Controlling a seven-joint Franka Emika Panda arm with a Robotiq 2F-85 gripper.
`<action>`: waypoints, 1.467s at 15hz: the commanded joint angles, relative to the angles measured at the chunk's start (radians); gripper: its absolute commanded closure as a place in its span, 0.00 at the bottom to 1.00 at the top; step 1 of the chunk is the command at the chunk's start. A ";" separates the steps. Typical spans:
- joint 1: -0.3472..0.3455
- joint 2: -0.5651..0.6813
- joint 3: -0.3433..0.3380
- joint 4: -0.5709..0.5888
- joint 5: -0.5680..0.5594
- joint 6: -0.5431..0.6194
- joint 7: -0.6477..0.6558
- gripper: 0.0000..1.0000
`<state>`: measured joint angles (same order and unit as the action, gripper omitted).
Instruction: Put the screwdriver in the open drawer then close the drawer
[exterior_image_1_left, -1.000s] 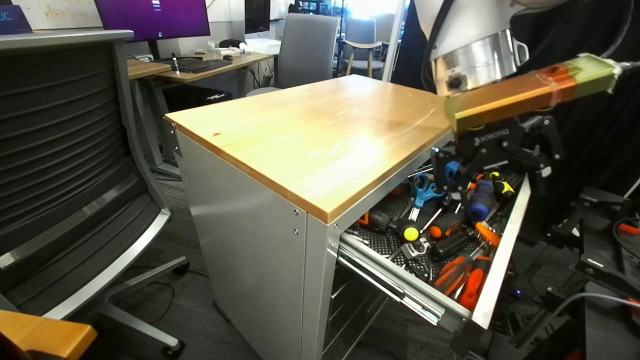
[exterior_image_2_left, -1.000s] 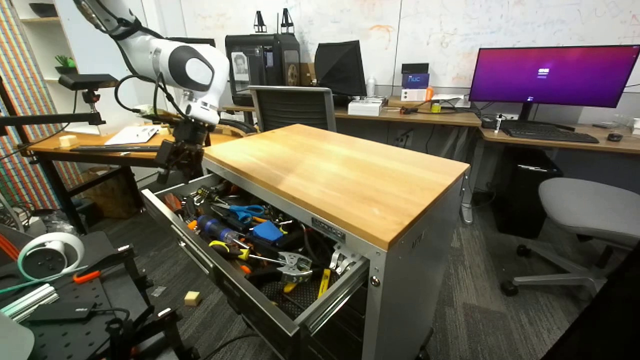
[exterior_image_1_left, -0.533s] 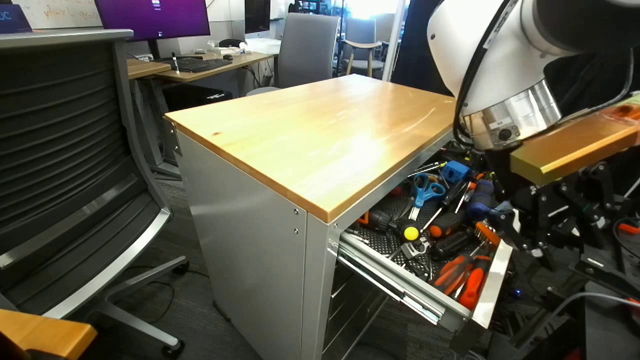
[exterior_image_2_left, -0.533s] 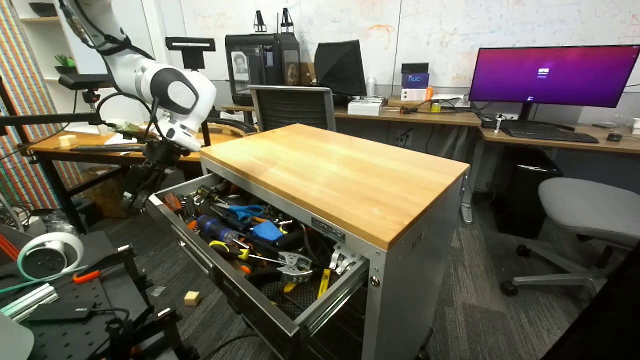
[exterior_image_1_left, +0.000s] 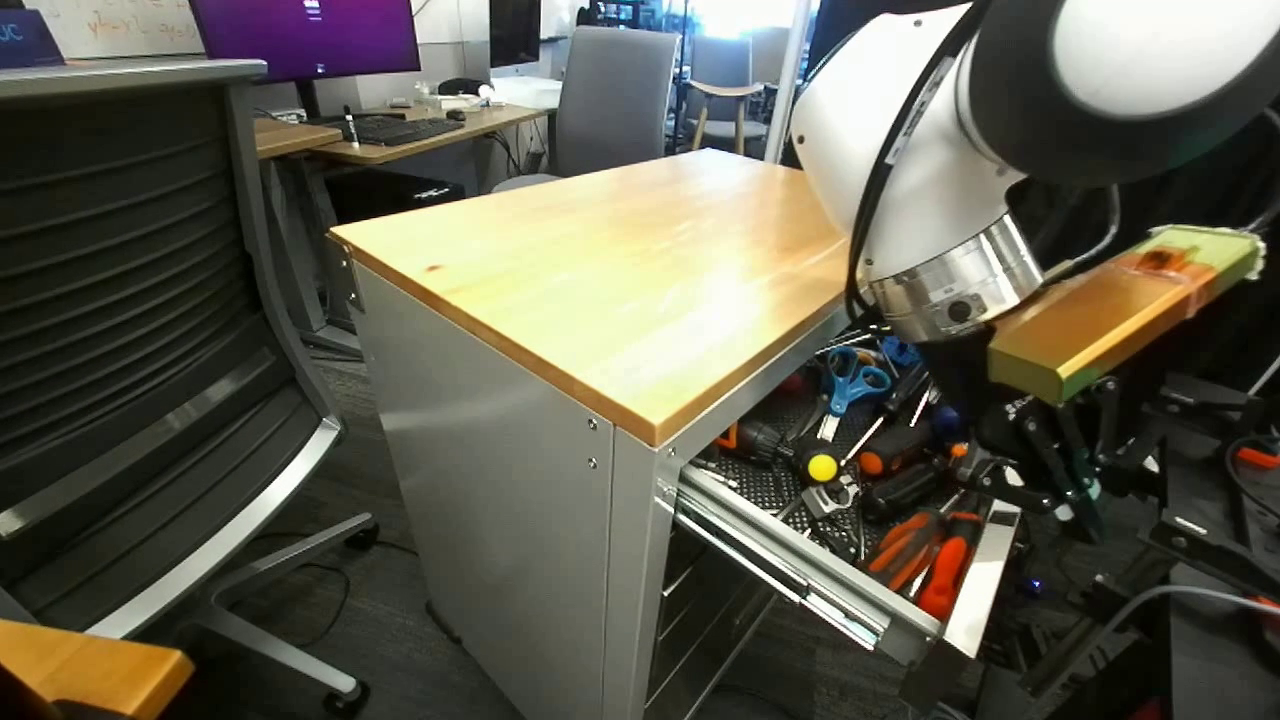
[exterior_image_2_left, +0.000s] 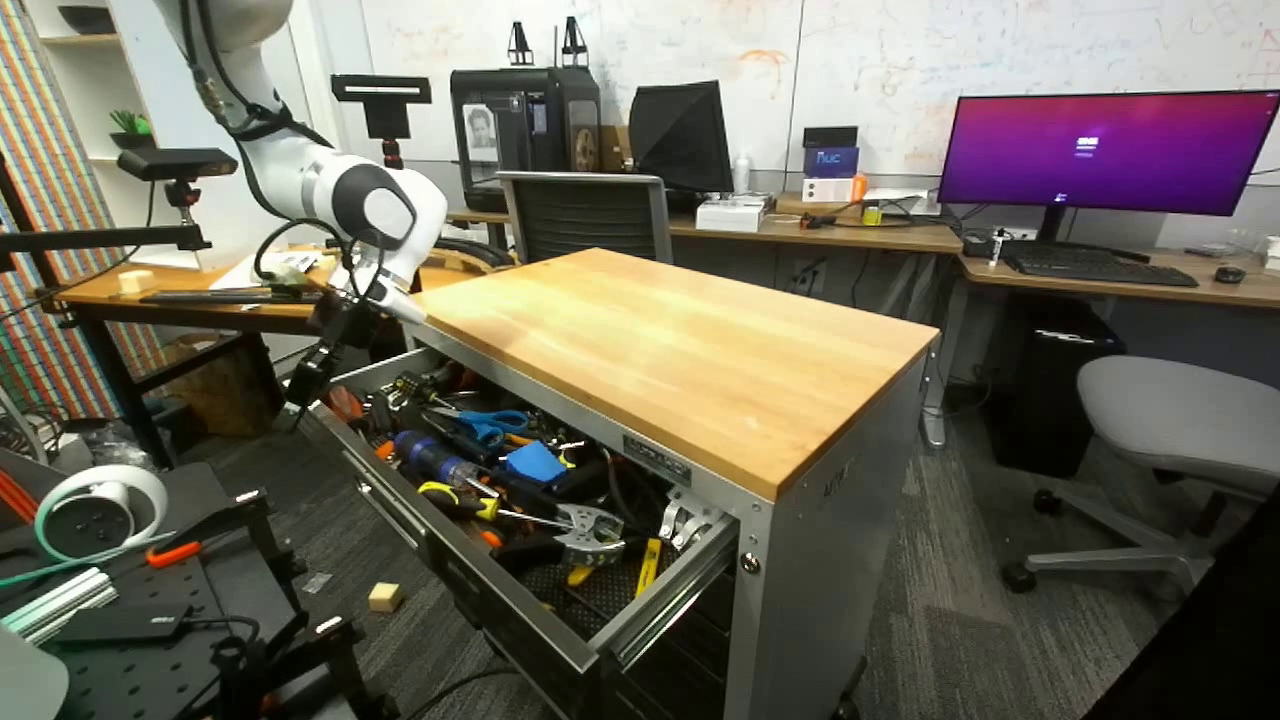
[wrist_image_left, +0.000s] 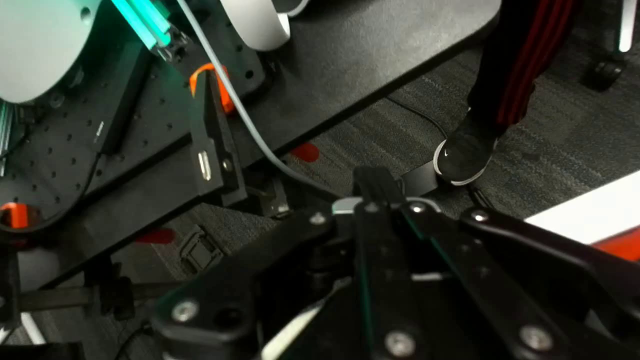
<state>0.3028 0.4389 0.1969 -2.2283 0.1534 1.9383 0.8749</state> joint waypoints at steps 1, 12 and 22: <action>0.050 0.111 -0.045 0.155 -0.112 -0.004 0.019 1.00; 0.162 0.197 -0.123 0.360 -0.443 0.094 0.229 1.00; 0.274 0.248 -0.173 0.446 -0.796 0.065 0.415 1.00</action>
<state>0.5431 0.6243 0.0673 -1.8797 -0.5282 1.9789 1.2190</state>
